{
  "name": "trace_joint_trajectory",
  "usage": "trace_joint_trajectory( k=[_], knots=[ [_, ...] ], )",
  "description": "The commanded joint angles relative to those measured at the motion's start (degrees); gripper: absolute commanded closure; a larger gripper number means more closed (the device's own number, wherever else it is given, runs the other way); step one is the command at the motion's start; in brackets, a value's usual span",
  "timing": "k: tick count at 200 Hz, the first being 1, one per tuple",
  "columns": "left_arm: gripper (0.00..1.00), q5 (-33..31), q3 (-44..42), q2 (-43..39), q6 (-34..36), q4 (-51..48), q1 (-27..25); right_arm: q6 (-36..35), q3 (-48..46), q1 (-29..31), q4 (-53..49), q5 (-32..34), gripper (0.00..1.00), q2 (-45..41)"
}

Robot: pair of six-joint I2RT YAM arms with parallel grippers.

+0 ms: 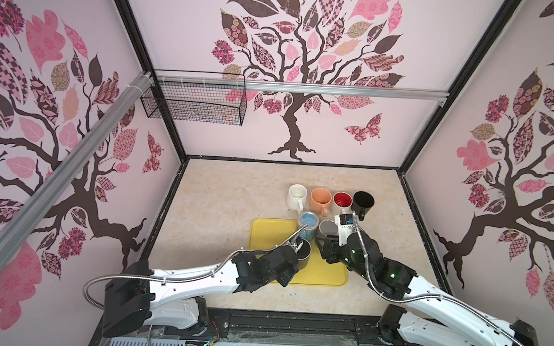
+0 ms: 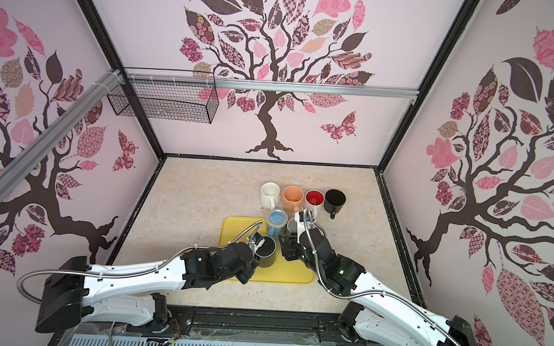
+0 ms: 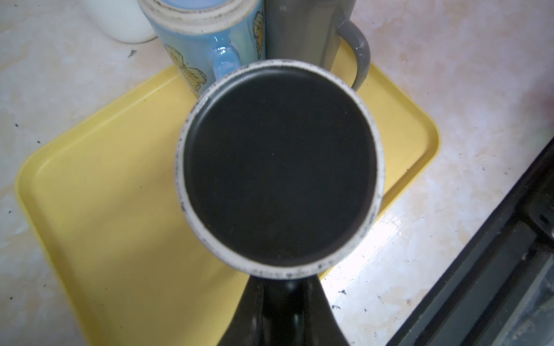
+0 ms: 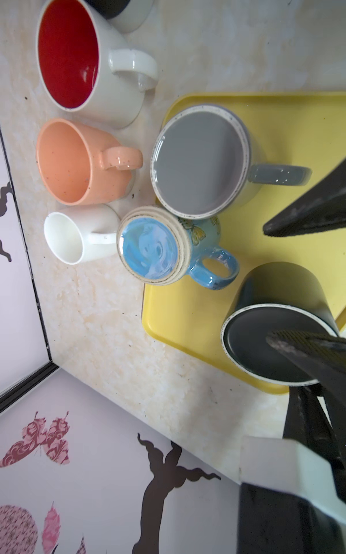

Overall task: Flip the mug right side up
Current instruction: 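Lift and tilt the black mug with left gripper while right gripper approaches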

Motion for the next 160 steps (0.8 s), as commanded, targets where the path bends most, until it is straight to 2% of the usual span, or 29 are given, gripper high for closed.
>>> trace_joint_trajectory(
  k=[1,50,82,113,160],
  knots=[
    [1.00,-2.4,-1.0,-6.4,-1.8,3.6,1.4,2.4,-1.8,0.1,4.9,-2.7,0.46,-1.4],
    [1.00,2.0,-6.7,-27.0,-7.0,7.1,9.9,6.9,-6.8,0.0,17.4,-10.9,0.43,-6.2],
    [1.00,3.2,-7.8,-38.3,-11.1,9.2,13.2,10.3,-7.5,0.1,24.6,-18.9,0.38,-4.9],
    [1.00,4.2,-8.2,-43.9,-15.2,14.0,13.2,16.4,-8.9,0.1,36.3,-27.7,0.35,-1.0],
    [1.00,5.4,-9.4,-46.8,-18.6,21.5,13.2,23.4,-9.7,0.0,50.8,-35.7,0.34,4.9]
  ],
)
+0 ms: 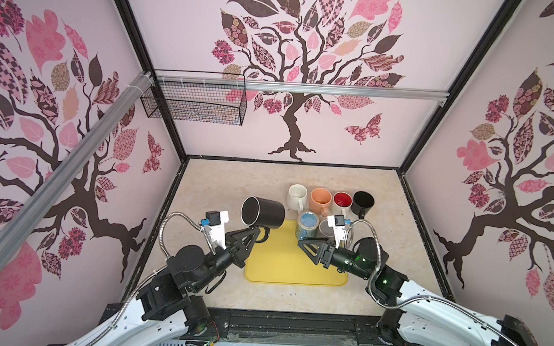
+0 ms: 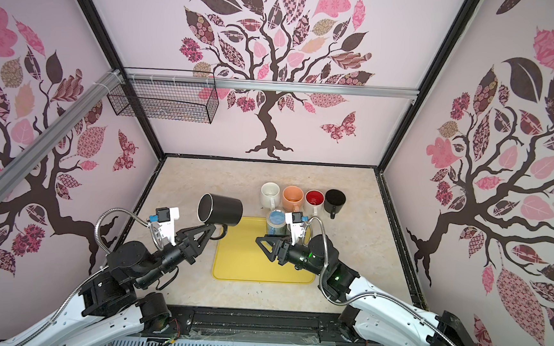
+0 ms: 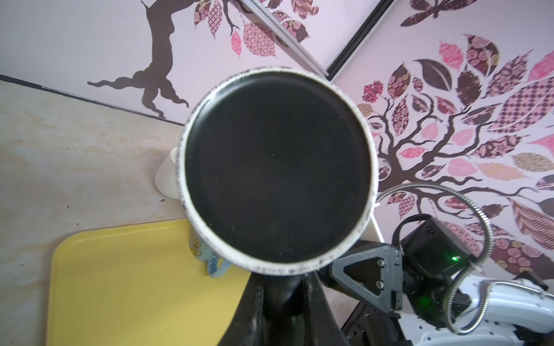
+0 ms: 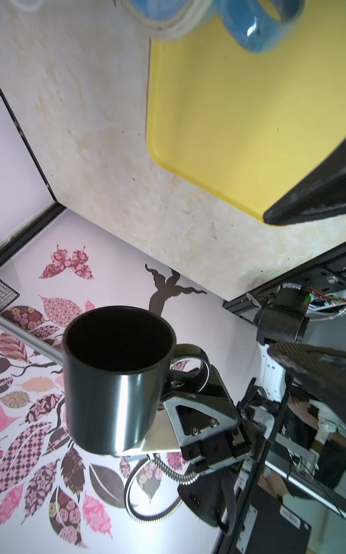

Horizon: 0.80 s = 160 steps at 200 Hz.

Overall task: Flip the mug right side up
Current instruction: 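Lift and tilt the black mug with left gripper while right gripper approaches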

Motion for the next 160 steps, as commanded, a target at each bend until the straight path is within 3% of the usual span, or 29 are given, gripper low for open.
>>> trace_joint_trajectory(
  k=[1,33,71,160],
  knots=[
    [1.00,1.4,-1.4,-0.9,-2.4,11.9,0.1,5.5,0.5,0.1,12.6,-7.1,0.34,2.9],
    [1.00,4.1,-2.1,1.6,-4.8,16.0,0.1,10.8,1.0,0.1,23.1,-10.9,0.34,8.3],
    [1.00,6.7,-3.1,4.4,-7.9,20.2,0.2,13.8,4.8,0.1,28.4,-13.4,0.34,14.2],
    [1.00,12.3,-6.2,9.3,-14.7,31.3,0.2,18.5,11.6,0.1,34.0,-10.8,0.38,20.8]
  ],
)
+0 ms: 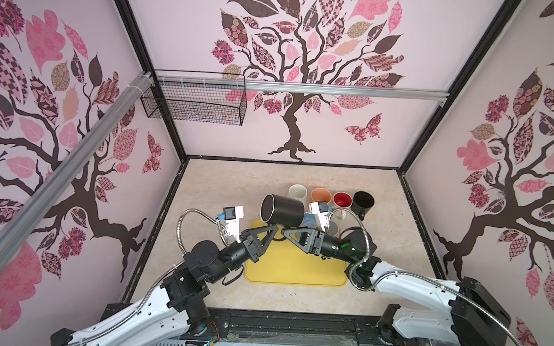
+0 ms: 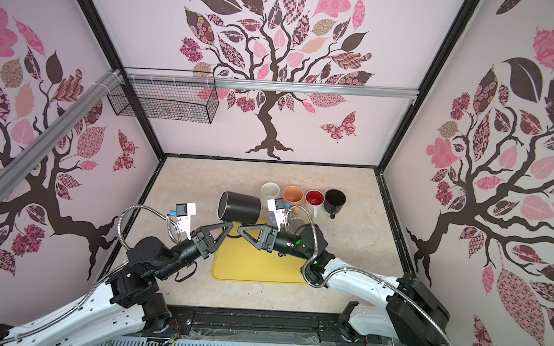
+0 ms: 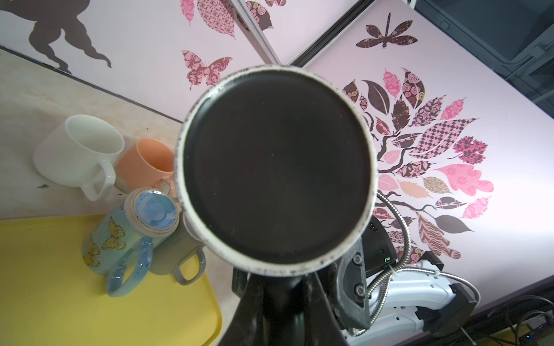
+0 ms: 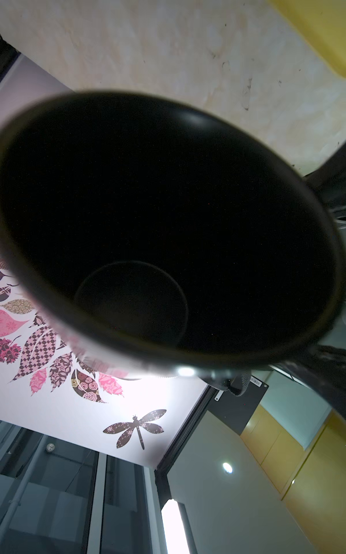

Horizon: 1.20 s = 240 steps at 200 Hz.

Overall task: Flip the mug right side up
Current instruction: 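Lift and tilt the black mug with left gripper while right gripper approaches, then hold the black mug sideways between both grippers above the tray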

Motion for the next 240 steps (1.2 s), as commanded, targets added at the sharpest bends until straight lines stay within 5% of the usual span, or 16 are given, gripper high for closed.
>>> trace_joint_trajectory(
  k=[1,156,178,194,220,232,240],
  knots=[
    [1.00,2.5,-1.5,-0.3,-1.8,10.5,0.0,2.4,3.5,0.1,5.2,1.0,0.38,1.6],
    [1.00,7.4,-7.2,1.6,-7.0,17.6,-0.1,1.1,11.4,-0.8,3.3,5.8,0.62,3.6],
    [1.00,7.7,-7.7,1.4,-7.1,17.3,0.0,0.5,12.1,-1.0,2.5,6.3,0.76,3.5],
    [1.00,7.7,-8.3,1.3,-7.4,17.1,0.0,-0.4,12.6,-1.3,0.9,6.9,1.00,3.3],
    [1.00,7.4,-7.4,0.5,-5.0,12.0,0.0,-2.3,13.5,-1.6,-2.6,7.3,1.00,2.7],
    [0.61,5.8,-5.2,-0.4,-2.8,5.4,0.0,-3.0,13.8,-1.7,-3.8,7.4,1.00,2.5],
    [0.46,4.1,-4.0,-1.2,-1.1,1.6,0.0,-3.3,14.2,-1.7,-4.5,7.4,1.00,2.5]
  ],
)
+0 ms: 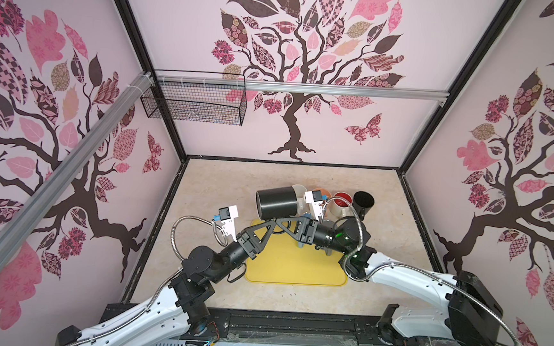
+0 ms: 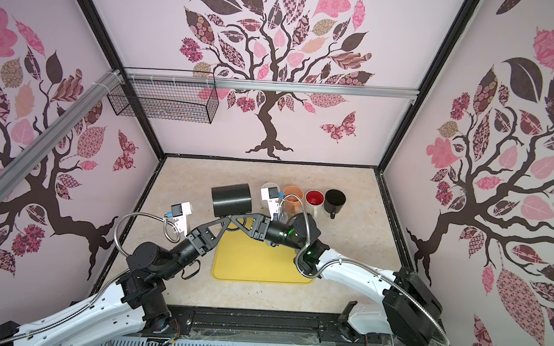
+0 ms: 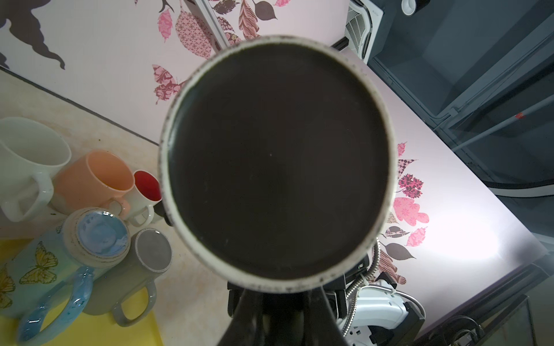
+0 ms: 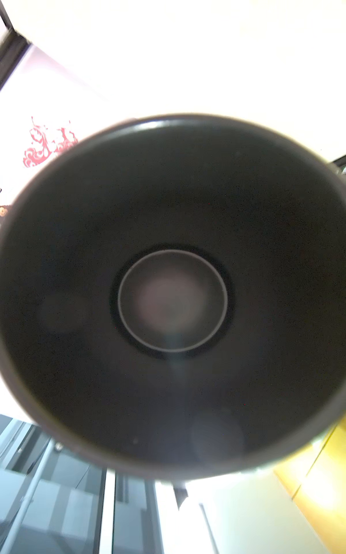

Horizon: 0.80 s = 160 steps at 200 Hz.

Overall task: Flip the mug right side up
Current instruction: 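Hold the black mug sideways between both grippers above the tray, then take the black mug with right gripper while left gripper opens and draws back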

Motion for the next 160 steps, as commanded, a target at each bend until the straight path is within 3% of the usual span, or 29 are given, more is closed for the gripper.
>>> trace_joint_trajectory(
  k=[1,6,13,17,40,71,103,118,160],
  knots=[
    [0.44,2.7,2.4,-1.8,5.3,-12.4,-1.1,-2.5,5.8,-1.7,2.1,5.7,1.00,-0.5],
    [0.38,1.0,3.5,-2.4,5.9,-17.1,-1.1,-2.7,5.9,-1.7,1.7,5.7,1.00,-0.5],
    [0.08,-2.1,4.6,-3.3,7.0,-21.3,-1.1,-2.8,6.2,-1.7,1.4,5.5,1.00,-0.3],
    [0.04,-4.0,5.2,-3.8,7.4,-23.7,-1.1,-2.9,6.3,-1.7,1.3,5.4,1.00,-0.1],
    [0.04,-14.3,6.7,-7.0,10.1,-32.3,-1.1,-3.9,7.9,-1.7,-2.2,5.5,1.00,0.4],
    [0.04,-22.1,9.4,-7.9,12.5,-42.2,-1.1,-9.4,13.1,-1.7,-19.4,8.9,1.00,1.1],
    [0.04,-19.7,18.0,0.8,17.4,-55.2,-1.1,-16.2,18.9,-1.6,-33.3,11.3,1.00,3.4],
    [0.04,-16.8,17.3,3.0,21.0,-53.4,-1.2,-20.2,22.2,-1.1,-40.7,14.7,1.00,4.2],
    [0.06,-17.7,15.7,6.2,22.5,-54.7,-1.3,-30.8,29.9,0.4,-55.5,27.7,1.00,7.1]
  ],
)
